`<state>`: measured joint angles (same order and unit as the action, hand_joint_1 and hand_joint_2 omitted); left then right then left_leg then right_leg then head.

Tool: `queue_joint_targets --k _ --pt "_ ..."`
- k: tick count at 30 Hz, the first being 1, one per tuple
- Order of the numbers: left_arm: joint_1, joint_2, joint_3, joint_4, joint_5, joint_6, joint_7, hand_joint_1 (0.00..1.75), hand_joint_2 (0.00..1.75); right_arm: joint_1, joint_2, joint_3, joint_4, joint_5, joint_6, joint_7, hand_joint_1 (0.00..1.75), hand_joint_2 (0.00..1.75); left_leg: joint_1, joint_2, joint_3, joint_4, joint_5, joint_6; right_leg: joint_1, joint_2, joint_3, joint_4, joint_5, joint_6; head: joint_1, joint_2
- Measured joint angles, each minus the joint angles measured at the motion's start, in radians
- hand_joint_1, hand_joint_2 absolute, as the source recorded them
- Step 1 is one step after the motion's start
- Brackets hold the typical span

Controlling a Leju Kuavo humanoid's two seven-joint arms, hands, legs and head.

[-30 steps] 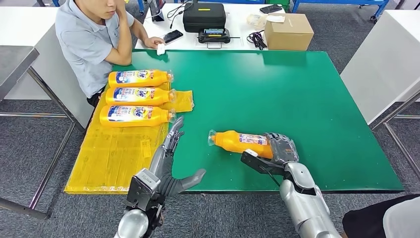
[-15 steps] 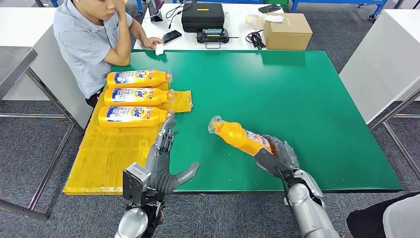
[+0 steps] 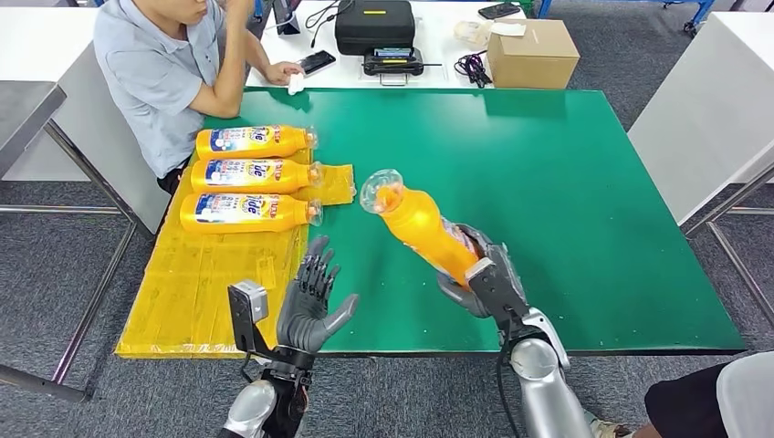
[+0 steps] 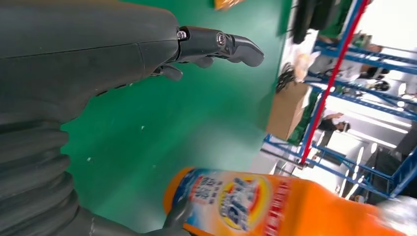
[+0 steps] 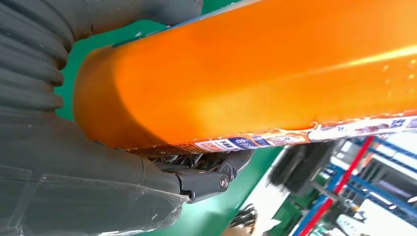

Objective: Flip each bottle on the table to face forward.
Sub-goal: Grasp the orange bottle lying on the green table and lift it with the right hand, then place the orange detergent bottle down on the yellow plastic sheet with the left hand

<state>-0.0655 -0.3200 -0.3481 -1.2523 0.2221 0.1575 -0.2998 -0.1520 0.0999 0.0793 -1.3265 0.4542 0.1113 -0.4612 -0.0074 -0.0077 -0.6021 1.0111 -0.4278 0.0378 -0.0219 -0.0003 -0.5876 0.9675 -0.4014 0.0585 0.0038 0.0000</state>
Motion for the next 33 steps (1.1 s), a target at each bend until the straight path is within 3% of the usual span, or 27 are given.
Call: queue_joint_targets --k 19,25,33 --pt "-0.067 0.004 -0.123 0.066 -0.005 0.035 -0.084 0.00 1.75 -0.005 -0.019 0.095 0.046 -0.027 -0.028 0.025 1.75 1.75 0.000 -0.001 -0.003 0.000 0.000 0.000 0.000 0.000 -0.002 0.000 0.000 0.000 0.000 0.000" --pt "-0.099 0.005 -0.175 0.090 -0.074 0.117 -0.052 0.00 1.75 -0.006 -0.034 0.140 0.087 0.026 -0.057 0.039 1.75 1.75 0.000 -0.001 -0.003 0.000 0.000 0.000 0.000 0.000 -0.002 0.000 0.000 0.000 0.000 0.000" --pt "-0.117 0.005 -0.200 0.121 -0.087 0.130 -0.045 0.00 1.75 -0.006 -0.047 0.163 0.112 0.041 -0.071 0.045 1.75 1.75 0.000 -0.001 -0.003 0.000 0.000 0.000 0.000 0.000 -0.003 0.000 0.000 0.000 0.000 0.000"
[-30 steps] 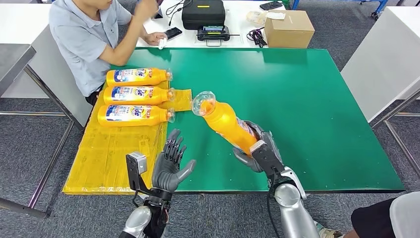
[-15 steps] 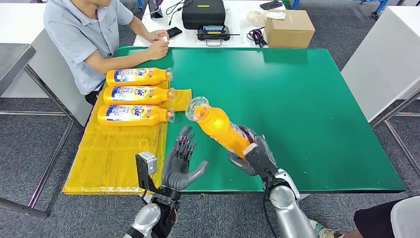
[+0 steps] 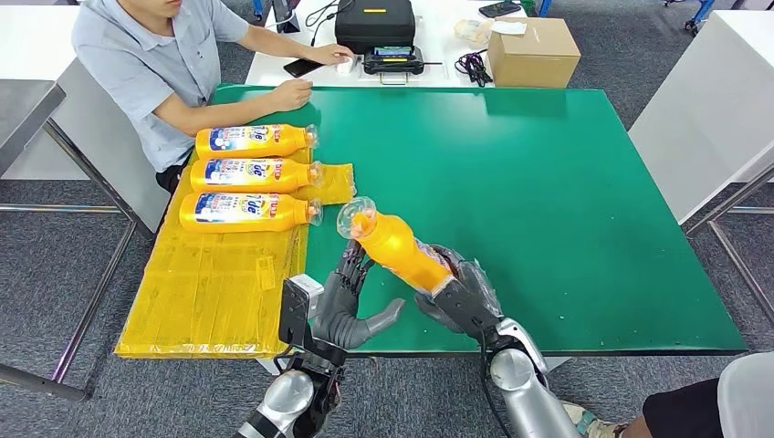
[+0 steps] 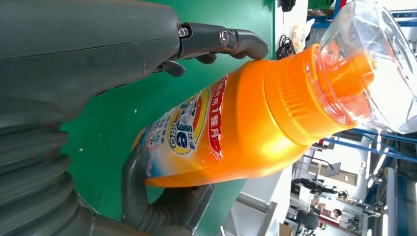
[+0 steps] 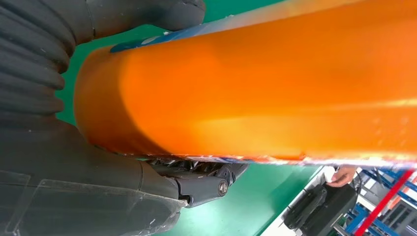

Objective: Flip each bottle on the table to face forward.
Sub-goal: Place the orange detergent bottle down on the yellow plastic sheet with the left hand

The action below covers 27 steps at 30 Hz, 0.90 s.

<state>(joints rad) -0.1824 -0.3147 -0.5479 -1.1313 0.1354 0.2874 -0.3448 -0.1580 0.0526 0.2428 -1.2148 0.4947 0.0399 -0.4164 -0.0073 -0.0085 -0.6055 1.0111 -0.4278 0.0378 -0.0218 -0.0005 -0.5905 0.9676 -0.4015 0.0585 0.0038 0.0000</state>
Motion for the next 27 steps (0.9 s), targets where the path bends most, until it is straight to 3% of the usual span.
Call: queue_joint_targets --k 11,25,26,27 --pt "-0.045 -0.012 -0.001 0.062 0.063 0.037 -0.015 0.00 1.75 0.012 -0.003 0.054 0.002 0.072 -0.066 0.008 1.75 1.75 0.000 0.000 0.000 0.000 0.000 0.000 0.000 0.000 0.000 0.000 0.000 0.000 0.000 0.000" --pt "-0.102 -0.030 -0.001 0.094 0.193 0.040 -0.061 0.00 1.75 0.008 -0.005 0.116 0.002 0.026 -0.069 -0.009 1.75 1.75 0.000 0.000 0.000 0.000 0.000 0.000 0.000 0.000 0.000 0.000 0.000 0.000 0.000 0.000" --pt "-0.103 -0.030 -0.002 0.094 0.202 0.038 -0.064 0.08 1.75 0.006 -0.006 0.117 0.002 0.015 -0.068 -0.011 1.75 1.75 0.000 0.000 0.000 0.000 0.000 0.000 0.000 0.000 0.000 0.000 0.000 0.000 0.000 0.000" --pt "-0.103 -0.030 -0.003 0.093 0.210 0.035 -0.067 0.46 1.75 0.003 -0.007 0.118 0.004 0.003 -0.066 -0.014 1.75 1.75 0.000 0.000 0.000 0.000 0.000 0.000 0.000 0.000 0.000 0.000 0.000 0.000 0.000 0.000"
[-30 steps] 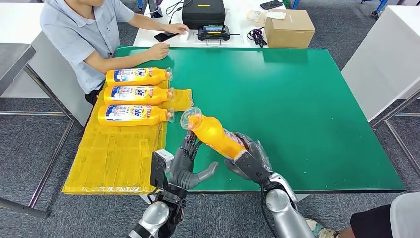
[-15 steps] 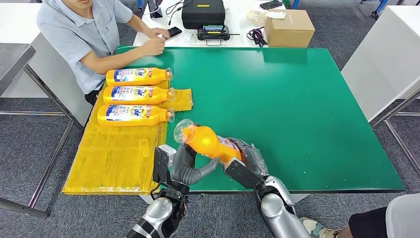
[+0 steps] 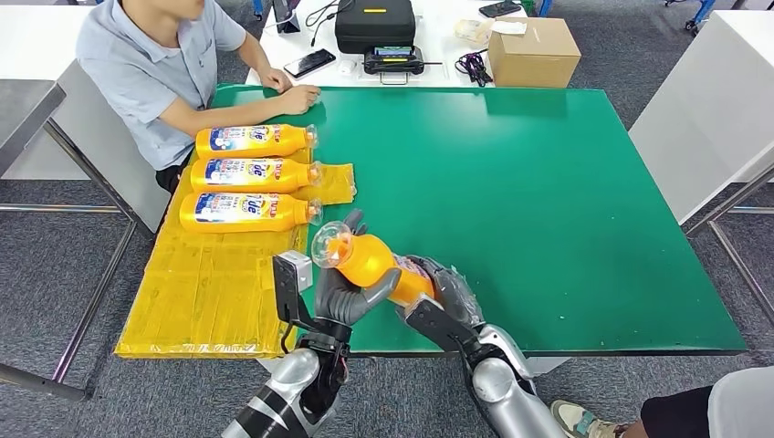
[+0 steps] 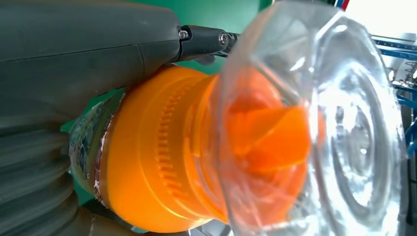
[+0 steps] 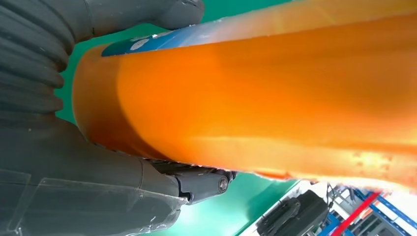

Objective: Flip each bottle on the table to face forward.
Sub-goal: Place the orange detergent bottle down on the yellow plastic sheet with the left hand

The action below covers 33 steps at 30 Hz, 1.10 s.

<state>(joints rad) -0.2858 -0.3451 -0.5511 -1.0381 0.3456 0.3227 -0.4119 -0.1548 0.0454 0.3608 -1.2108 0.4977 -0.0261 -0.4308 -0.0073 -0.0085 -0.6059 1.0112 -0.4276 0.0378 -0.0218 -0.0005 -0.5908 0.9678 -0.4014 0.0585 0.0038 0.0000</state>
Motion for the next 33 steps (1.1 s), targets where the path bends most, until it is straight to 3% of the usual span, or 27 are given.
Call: queue_joint_targets --k 2,3,4,14,16,18,20,28,33 --pt "-0.001 0.000 -0.004 -0.002 0.017 -0.010 -0.004 1.34 1.75 -0.006 -0.002 0.002 0.005 -0.025 0.007 -0.008 1.75 1.75 0.000 0.000 0.000 0.000 0.000 0.000 0.000 0.000 0.000 0.000 0.000 0.000 0.000 0.000" --pt "-0.001 0.000 -0.005 -0.004 0.026 -0.017 -0.005 1.69 1.75 -0.010 -0.003 0.004 0.008 -0.037 0.012 -0.013 1.75 1.75 0.000 0.000 0.000 0.000 0.000 0.000 0.000 0.000 0.000 0.000 0.000 0.000 0.000 0.000" --pt "-0.001 0.000 -0.007 -0.006 0.035 -0.023 -0.006 1.75 1.75 -0.013 -0.004 0.006 0.011 -0.050 0.017 -0.017 1.75 1.75 0.000 0.000 0.000 0.000 0.000 0.000 0.000 0.000 0.000 0.000 0.000 0.000 0.000 0.000" --pt "-0.001 0.008 -0.028 -0.011 0.065 -0.032 -0.025 1.75 1.75 -0.025 -0.020 0.009 0.023 -0.178 0.094 -0.032 1.75 1.75 0.000 0.000 -0.001 0.000 0.000 0.000 0.000 0.000 0.000 0.000 0.000 0.000 0.000 0.000" --pt "-0.003 0.008 -0.038 -0.010 0.041 -0.001 -0.044 1.75 1.75 -0.029 -0.023 0.010 0.023 -0.191 0.101 -0.031 1.23 1.75 0.000 0.000 -0.001 0.000 0.000 0.000 0.000 0.000 0.000 0.000 0.000 0.000 0.000 0.000" --pt "-0.009 0.008 -0.051 -0.007 0.003 0.050 -0.072 1.75 1.75 -0.036 -0.024 0.013 0.023 -0.199 0.103 -0.031 0.36 1.75 0.000 0.000 -0.001 0.000 0.000 0.000 0.000 0.000 0.000 0.000 0.000 0.000 0.000 0.000" --pt "-0.018 0.007 -0.063 -0.002 -0.039 0.098 -0.096 1.75 1.75 -0.044 -0.023 0.018 0.023 -0.204 0.105 -0.027 0.00 1.75 0.000 0.000 -0.001 0.000 0.000 0.000 0.000 0.000 0.000 0.000 0.000 0.000 0.000 0.000" --pt "-0.028 0.008 -0.072 0.007 -0.185 0.230 -0.145 1.75 1.75 -0.060 -0.022 0.024 0.023 -0.153 0.026 0.000 0.00 1.75 0.000 -0.001 -0.001 0.000 0.000 0.000 0.000 0.000 0.000 0.000 0.000 0.000 0.000 0.000" --pt "-0.024 0.018 -0.071 -0.022 -0.286 0.273 -0.135 1.75 1.75 -0.042 -0.033 0.023 0.023 -0.094 -0.036 0.004 0.00 1.75 0.000 -0.001 -0.001 0.000 0.000 0.000 0.000 0.000 -0.001 0.000 0.000 0.000 0.000 0.000"
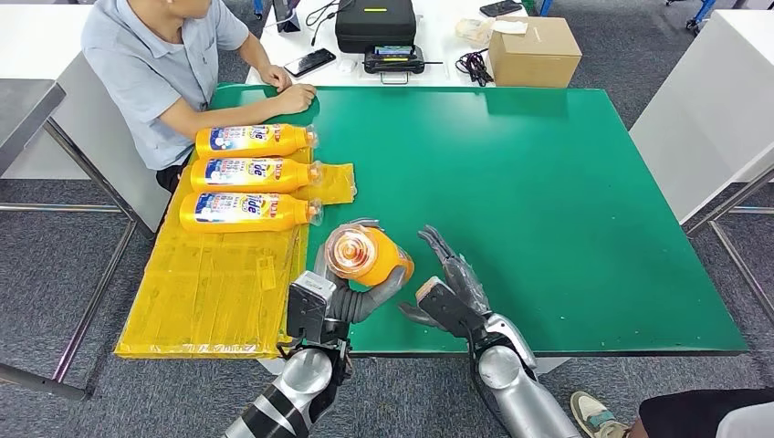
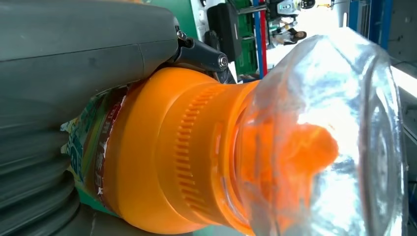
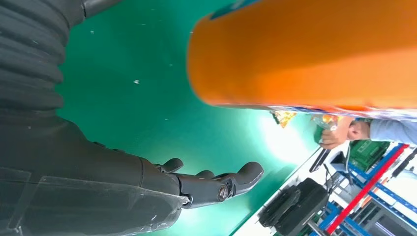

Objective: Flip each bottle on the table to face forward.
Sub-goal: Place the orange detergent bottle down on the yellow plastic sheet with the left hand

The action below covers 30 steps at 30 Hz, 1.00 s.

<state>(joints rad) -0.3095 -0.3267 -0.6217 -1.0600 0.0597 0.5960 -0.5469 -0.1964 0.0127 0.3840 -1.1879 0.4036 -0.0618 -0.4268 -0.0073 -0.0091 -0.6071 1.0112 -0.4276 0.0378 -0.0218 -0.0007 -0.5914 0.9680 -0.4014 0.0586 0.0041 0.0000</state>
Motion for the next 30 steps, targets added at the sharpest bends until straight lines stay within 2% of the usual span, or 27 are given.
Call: queue_joint_targets --k 6,10,18,19,20,22,24,25,30 --pt "0.031 0.018 0.025 -0.061 -0.198 0.053 0.058 1.75 1.75 0.058 -0.009 -0.037 -0.002 0.136 -0.111 0.028 0.00 1.75 0.000 -0.001 0.000 0.000 0.000 0.000 0.000 0.000 0.000 0.000 0.000 0.000 0.000 0.000" --pt "0.062 0.035 0.063 -0.112 -0.341 0.063 0.107 1.75 1.75 0.118 -0.014 -0.096 -0.011 0.173 -0.124 0.025 0.00 1.75 0.000 -0.001 -0.001 0.000 0.000 0.000 0.000 0.000 -0.001 0.000 0.000 0.000 0.000 0.000" --pt "0.075 0.042 0.083 -0.134 -0.367 0.062 0.116 1.75 1.75 0.139 -0.013 -0.123 -0.018 0.182 -0.124 0.023 0.00 1.75 0.000 0.000 -0.001 0.000 0.000 0.000 0.000 0.000 -0.001 0.000 0.000 0.000 0.000 0.000" --pt "0.075 0.042 0.086 -0.135 -0.403 0.067 0.138 1.75 1.75 0.141 -0.013 -0.128 -0.020 0.185 -0.124 0.023 0.00 1.75 0.000 -0.001 -0.001 0.000 0.000 0.000 0.000 0.000 -0.001 0.000 0.000 0.000 0.000 0.000" --pt "0.076 0.042 0.092 -0.136 -0.477 0.075 0.181 1.75 1.75 0.145 -0.012 -0.135 -0.022 0.189 -0.123 0.023 0.00 1.75 0.000 -0.001 -0.001 0.000 0.000 0.000 0.000 0.000 -0.001 0.000 0.000 0.000 0.000 0.000" --pt "0.072 0.051 0.168 -0.106 -1.010 0.092 0.403 1.75 1.75 0.158 -0.004 -0.171 -0.029 0.197 -0.110 0.015 0.00 1.75 0.000 0.000 0.000 0.000 0.000 0.000 0.000 0.000 -0.001 0.000 0.000 0.000 0.000 0.000" --pt "0.060 0.067 0.276 -0.058 -1.492 0.097 0.584 1.75 1.75 0.170 0.007 -0.207 -0.036 0.196 -0.095 0.005 0.00 1.75 0.000 0.001 0.000 0.000 0.000 0.000 0.000 0.000 -0.001 0.000 0.000 0.000 0.000 0.000" --pt "0.054 0.074 0.313 -0.042 -1.548 0.098 0.606 1.75 1.75 0.176 0.010 -0.216 -0.039 0.193 -0.092 0.002 0.00 1.75 0.000 0.000 0.000 0.000 0.000 0.000 0.000 0.000 -0.001 0.000 0.000 0.000 0.000 0.000" --pt "0.041 0.088 0.381 -0.010 -1.549 0.100 0.608 1.75 1.75 0.196 0.015 -0.238 -0.048 0.185 -0.091 -0.002 0.00 1.75 0.000 0.001 0.000 0.000 0.000 -0.001 0.000 0.000 -0.001 0.001 0.000 0.000 0.000 0.000"
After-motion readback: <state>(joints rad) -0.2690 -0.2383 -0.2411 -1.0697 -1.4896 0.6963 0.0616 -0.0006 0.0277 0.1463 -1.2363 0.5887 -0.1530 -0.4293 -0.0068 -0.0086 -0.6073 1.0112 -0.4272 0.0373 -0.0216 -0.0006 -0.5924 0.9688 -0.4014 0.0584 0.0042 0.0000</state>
